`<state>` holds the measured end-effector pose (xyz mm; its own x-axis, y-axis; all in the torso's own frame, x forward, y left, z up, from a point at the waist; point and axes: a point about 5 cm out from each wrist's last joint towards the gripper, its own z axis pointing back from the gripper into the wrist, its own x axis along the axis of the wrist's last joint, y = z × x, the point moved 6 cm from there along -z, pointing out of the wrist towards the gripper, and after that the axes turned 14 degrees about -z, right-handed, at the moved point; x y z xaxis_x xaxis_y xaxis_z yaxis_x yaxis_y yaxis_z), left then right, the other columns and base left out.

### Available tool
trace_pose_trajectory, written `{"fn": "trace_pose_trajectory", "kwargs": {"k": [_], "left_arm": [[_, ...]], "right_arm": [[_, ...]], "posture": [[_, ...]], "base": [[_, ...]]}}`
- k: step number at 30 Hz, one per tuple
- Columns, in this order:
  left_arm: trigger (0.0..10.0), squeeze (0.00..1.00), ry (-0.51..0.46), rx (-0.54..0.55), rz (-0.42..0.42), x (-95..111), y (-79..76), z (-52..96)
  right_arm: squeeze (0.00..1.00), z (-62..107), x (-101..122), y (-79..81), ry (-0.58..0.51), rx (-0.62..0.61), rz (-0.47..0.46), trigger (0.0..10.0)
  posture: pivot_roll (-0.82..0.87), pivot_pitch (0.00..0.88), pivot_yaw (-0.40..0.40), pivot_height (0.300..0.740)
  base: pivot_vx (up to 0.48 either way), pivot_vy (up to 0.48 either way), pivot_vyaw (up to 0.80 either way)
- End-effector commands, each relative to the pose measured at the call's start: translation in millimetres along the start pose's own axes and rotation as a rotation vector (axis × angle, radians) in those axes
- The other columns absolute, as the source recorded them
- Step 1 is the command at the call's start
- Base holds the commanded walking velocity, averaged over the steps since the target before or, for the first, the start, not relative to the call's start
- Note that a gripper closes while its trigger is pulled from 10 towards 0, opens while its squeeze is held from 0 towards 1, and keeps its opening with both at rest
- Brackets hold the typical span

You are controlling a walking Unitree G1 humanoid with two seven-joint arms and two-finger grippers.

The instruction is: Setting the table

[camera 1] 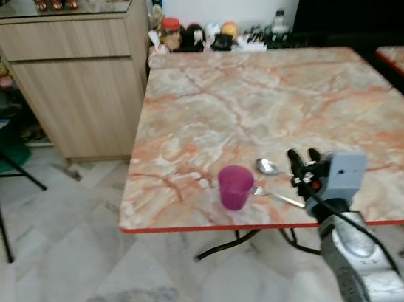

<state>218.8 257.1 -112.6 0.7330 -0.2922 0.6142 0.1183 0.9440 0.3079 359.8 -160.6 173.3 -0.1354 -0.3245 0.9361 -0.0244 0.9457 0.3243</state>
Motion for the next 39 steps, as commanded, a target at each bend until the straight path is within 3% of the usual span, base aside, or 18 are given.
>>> {"fn": "trace_pose_trajectory", "kwargs": {"k": [1,19,33,39], "left_arm": [[10.0,0.00,0.040,-0.011,0.016,-15.6,-5.2,3.9],[10.0,0.00,0.039,-0.012,0.015,-15.3,-4.8,3.8],[10.0,0.00,0.041,-0.014,0.014,-15.3,-6.0,3.7],[10.0,0.00,0.039,-0.016,0.017,-15.1,-7.2,3.7]], "right_arm": [[0.00,1.8,-3.8,0.9,0.015,0.001,-0.005,10.0],[0.00,1.3,-4.8,3.7,0.015,0.009,-0.011,10.0],[0.00,1.6,-8.1,-0.6,0.036,0.019,0.014,10.0],[0.00,1.8,-10.4,5.0,0.046,0.036,0.013,10.0]], "posture": [[0.02,0.114,-0.047,0.740],[0.02,0.109,-0.048,0.740],[0.02,0.112,-0.050,0.740],[0.02,0.112,-0.051,0.740]], "base": [[0.000,0.000,0.00],[0.234,0.000,0.00],[0.000,0.000,0.00],[0.000,0.000,0.00]]}}
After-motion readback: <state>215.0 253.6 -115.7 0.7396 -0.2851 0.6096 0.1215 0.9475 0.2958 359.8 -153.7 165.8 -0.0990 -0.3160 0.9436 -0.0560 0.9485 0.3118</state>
